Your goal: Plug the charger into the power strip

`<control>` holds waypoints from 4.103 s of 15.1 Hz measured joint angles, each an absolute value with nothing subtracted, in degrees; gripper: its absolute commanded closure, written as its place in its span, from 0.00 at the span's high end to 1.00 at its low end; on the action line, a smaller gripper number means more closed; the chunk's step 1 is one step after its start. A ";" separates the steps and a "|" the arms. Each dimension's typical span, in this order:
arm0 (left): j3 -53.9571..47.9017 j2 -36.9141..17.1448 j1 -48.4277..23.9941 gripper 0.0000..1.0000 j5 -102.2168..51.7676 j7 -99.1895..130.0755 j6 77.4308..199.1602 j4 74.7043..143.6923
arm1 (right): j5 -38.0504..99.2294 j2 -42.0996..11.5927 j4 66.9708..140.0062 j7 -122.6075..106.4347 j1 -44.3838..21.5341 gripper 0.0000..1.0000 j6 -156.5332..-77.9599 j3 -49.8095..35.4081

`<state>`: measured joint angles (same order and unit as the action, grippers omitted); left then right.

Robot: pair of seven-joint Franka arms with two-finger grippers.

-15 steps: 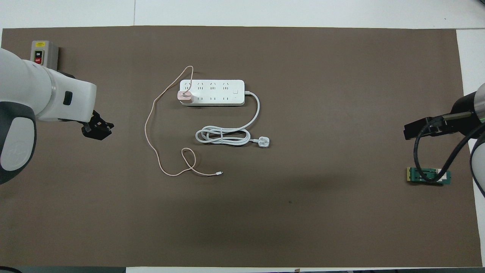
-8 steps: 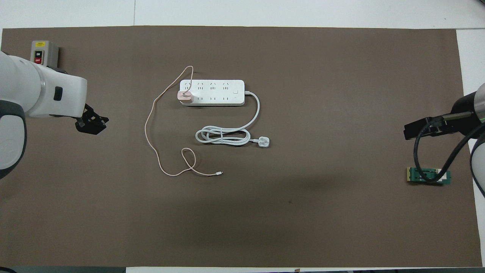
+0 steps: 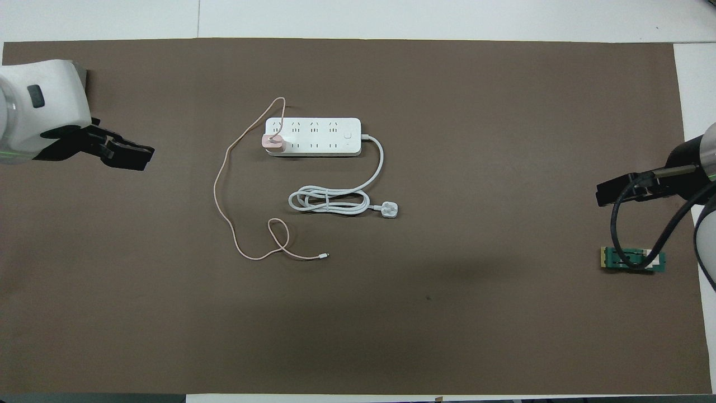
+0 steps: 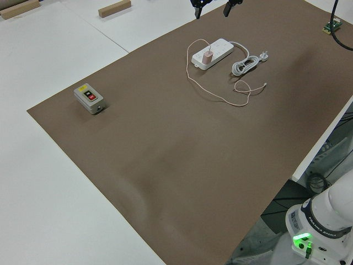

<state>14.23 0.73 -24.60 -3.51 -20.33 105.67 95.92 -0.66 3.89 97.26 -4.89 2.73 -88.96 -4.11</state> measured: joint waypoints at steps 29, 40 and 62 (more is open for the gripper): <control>17.30 -0.51 -18.86 1.00 -3.32 -6.21 86.88 85.99 | -0.66 3.89 97.26 -4.89 2.73 1.00 -88.96 -4.11; 16.19 1.29 -20.63 1.00 -0.95 -6.22 88.26 94.52 | -0.66 3.89 97.26 -4.89 2.73 1.00 -88.96 -4.11; 16.39 1.48 -20.59 1.00 -0.50 -6.22 88.16 95.59 | -0.66 3.89 97.26 -4.89 2.71 1.00 -88.95 -4.13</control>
